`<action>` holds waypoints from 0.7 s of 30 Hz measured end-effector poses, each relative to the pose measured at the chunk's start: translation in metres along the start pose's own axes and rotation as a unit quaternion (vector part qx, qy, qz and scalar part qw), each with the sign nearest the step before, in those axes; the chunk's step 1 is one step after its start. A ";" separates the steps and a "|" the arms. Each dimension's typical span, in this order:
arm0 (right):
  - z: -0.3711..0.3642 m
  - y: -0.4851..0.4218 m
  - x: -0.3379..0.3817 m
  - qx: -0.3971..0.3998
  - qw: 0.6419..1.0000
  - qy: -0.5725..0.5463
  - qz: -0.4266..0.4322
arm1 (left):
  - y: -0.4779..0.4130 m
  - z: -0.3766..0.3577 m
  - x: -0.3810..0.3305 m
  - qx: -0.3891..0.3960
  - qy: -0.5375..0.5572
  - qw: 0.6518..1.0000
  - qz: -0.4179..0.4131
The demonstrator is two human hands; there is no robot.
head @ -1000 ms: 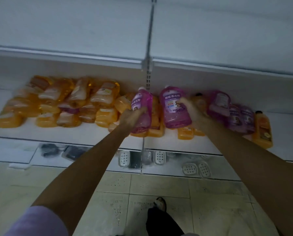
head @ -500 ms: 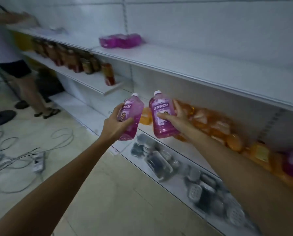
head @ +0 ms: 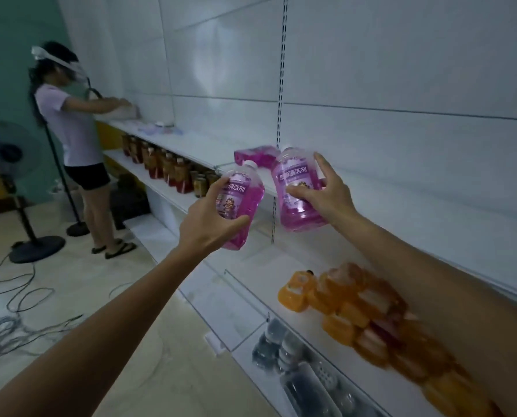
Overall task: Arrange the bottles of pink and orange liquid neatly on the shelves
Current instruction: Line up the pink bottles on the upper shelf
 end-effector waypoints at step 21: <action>0.060 -0.181 -0.137 -0.157 0.953 0.099 -0.239 | -0.284 -0.193 -0.014 0.142 -0.052 0.976 -0.155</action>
Point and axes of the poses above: each hand's wrist, its own y-axis away from the middle knuckle, its own z-axis out of the back of the hand, x = y × z, the point moved 10 cm from there along -y, towards the middle knuckle, and after that the axes turned 3 degrees about x, right-handed, at the moved point
